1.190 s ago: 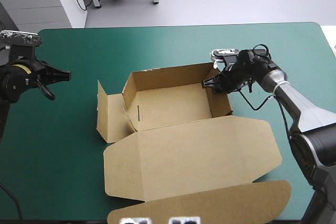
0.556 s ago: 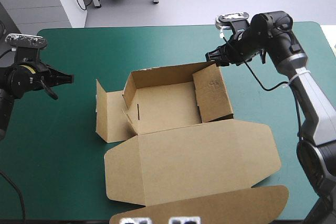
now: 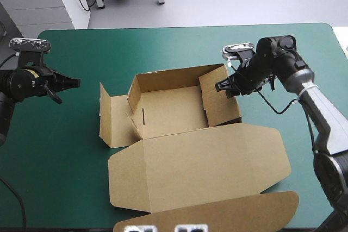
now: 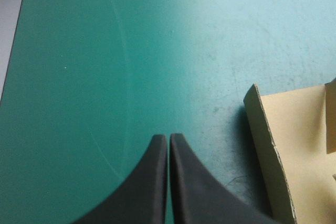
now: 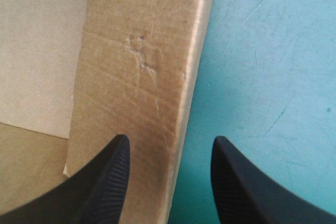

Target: Fold the box

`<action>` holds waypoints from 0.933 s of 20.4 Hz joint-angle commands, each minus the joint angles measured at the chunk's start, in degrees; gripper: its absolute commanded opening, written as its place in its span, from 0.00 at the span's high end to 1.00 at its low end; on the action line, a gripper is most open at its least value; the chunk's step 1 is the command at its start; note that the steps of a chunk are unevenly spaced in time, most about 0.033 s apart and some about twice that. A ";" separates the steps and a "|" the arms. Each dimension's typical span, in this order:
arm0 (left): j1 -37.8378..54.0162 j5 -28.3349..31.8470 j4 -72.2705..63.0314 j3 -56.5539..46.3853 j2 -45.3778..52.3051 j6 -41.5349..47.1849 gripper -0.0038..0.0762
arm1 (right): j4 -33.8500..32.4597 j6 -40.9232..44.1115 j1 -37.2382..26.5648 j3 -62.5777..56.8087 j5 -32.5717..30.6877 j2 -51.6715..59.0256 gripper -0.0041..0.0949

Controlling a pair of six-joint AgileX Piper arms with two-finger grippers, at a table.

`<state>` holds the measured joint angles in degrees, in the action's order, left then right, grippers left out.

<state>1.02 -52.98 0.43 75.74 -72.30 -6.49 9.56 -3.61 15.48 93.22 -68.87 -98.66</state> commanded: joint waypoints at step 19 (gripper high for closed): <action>4.72 2.46 -1.91 1.51 1.37 3.19 0.95 | 3.62 0.04 -0.81 7.10 8.80 -5.88 0.98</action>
<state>3.19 -54.71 -0.67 75.74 -72.30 -4.59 11.99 -3.72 15.45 97.10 -60.64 -109.78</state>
